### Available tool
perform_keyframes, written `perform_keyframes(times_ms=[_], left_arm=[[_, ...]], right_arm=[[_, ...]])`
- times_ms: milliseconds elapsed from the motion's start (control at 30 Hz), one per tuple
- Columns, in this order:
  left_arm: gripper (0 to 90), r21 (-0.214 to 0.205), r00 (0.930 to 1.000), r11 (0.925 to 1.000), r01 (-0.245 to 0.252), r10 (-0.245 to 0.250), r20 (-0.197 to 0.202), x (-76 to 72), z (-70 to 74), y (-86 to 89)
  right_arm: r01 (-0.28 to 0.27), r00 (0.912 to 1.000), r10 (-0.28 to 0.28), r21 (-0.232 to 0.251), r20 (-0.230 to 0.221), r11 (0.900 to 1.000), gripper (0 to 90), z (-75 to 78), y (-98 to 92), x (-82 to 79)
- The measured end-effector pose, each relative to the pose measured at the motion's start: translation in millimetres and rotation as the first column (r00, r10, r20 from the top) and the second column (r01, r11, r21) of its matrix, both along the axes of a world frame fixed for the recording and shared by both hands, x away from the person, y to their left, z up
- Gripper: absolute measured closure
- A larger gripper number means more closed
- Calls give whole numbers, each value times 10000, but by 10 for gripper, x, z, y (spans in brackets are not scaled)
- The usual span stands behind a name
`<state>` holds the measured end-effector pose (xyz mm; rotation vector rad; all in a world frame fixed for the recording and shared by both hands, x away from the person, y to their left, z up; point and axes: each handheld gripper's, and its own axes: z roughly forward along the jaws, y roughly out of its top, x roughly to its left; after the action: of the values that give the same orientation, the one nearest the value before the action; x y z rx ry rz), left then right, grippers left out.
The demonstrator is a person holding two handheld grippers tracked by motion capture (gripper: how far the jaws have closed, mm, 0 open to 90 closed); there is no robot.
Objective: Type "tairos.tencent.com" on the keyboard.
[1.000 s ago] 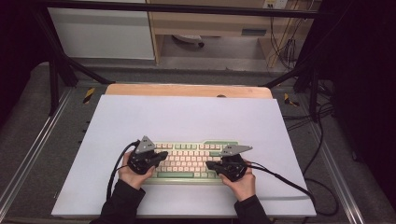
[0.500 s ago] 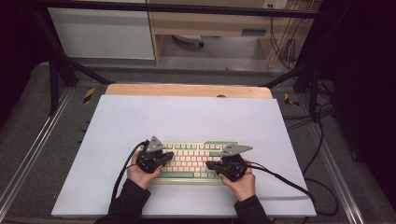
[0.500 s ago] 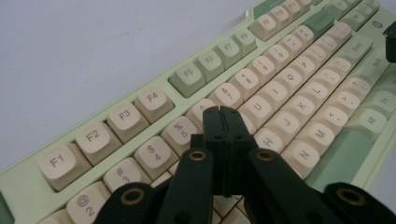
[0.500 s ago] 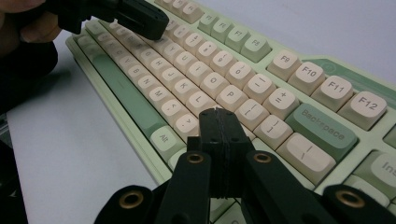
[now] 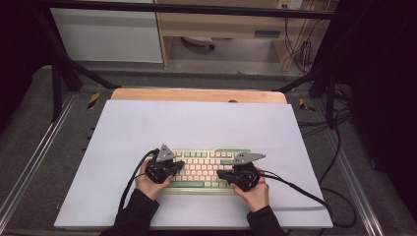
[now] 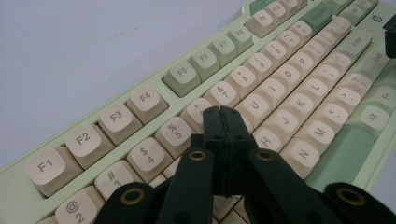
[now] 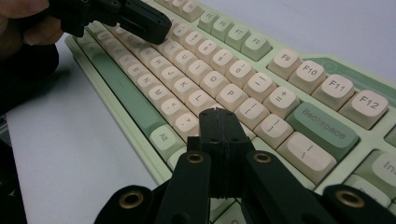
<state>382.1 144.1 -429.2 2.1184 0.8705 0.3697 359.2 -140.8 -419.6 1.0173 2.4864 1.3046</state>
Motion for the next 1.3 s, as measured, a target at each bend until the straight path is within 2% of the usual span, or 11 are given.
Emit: perform_keyframes(times_ms=[267, 667, 967, 1300], left_arm=[[900, 72, 10000, 10000, 40, -40, -28, -10, -17, -6], [900, -189, 9998, 9997, 182, -180, 125, -100, 78, 46], [900, -235, 9998, 9997, 96, -92, 169, -156, 126, 168], [900, -326, 9997, 9992, -211, 216, 129, -146, 158, 314]], right_arm=[[-3, 10000, 3, 6, 25, 10000, 900, 1, -1, -1], [16, 10000, -16, 17, 60, 10000, 900, 17, -16, -6], [9, 10000, -9, 19, 59, 10000, 900, 12, -13, -6], [7, 10000, -7, 11, 55, 10000, 900, 16, -15, -8]])
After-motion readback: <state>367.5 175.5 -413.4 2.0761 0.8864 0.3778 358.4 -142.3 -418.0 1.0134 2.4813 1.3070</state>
